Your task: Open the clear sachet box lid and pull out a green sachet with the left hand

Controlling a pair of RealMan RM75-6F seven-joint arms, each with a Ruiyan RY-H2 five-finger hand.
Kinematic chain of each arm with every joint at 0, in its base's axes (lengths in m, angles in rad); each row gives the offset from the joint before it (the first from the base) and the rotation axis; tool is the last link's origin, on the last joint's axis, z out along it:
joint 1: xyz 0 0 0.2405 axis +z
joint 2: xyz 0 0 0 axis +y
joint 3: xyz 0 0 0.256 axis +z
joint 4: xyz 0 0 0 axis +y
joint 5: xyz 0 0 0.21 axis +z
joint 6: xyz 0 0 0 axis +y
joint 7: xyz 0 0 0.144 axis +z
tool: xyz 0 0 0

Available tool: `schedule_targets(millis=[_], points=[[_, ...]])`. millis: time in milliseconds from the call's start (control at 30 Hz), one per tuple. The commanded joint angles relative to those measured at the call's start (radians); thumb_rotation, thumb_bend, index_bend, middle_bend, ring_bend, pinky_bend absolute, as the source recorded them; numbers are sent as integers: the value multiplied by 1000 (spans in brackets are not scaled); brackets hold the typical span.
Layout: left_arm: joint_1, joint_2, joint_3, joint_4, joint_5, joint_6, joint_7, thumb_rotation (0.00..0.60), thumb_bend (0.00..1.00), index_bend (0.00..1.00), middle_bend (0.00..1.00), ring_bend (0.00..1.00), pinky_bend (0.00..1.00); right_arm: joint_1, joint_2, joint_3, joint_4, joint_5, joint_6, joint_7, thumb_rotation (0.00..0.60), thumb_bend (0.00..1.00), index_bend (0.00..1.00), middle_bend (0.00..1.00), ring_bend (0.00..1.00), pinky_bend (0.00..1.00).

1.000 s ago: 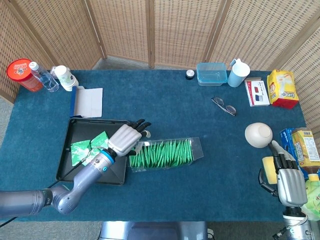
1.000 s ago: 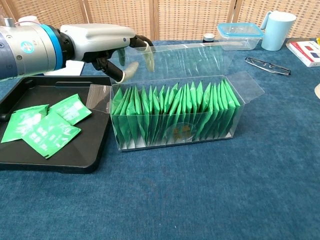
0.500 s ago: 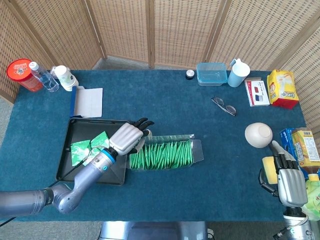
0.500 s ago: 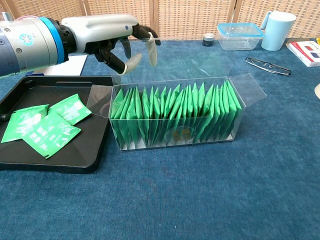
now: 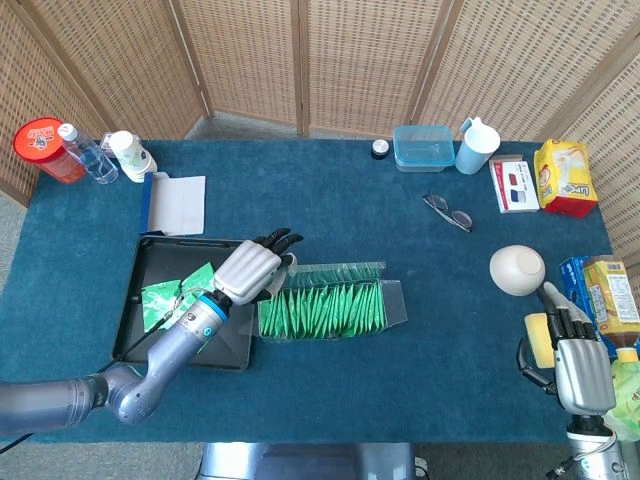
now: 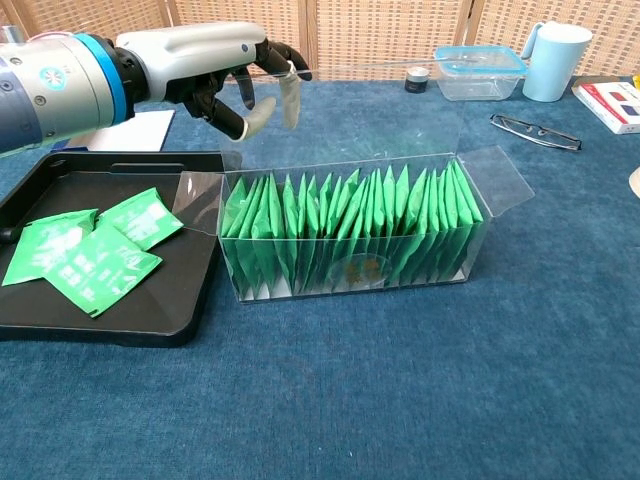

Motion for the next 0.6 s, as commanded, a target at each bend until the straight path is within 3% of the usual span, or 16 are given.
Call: schedule_targets(millis=[33, 300, 600], points=[[-3, -8, -7, 12, -19, -9, -11, 600, 674, 477, 138, 90, 300, 1, 0, 0, -2, -1, -1, -2, 247, 583, 0, 83, 109, 166], [-13, -18, -9, 46, -58, -37, -19, 600, 658, 497, 143, 89, 299, 0, 0, 0, -2, 2, -4, -2, 246, 583, 0, 83, 109, 166], [-21, -19, -11, 57, -85, 3, 52, 600, 629, 204, 114, 43, 299, -1, 1, 0, 0, 1, -2, 3, 247, 583, 0, 83, 109, 166]])
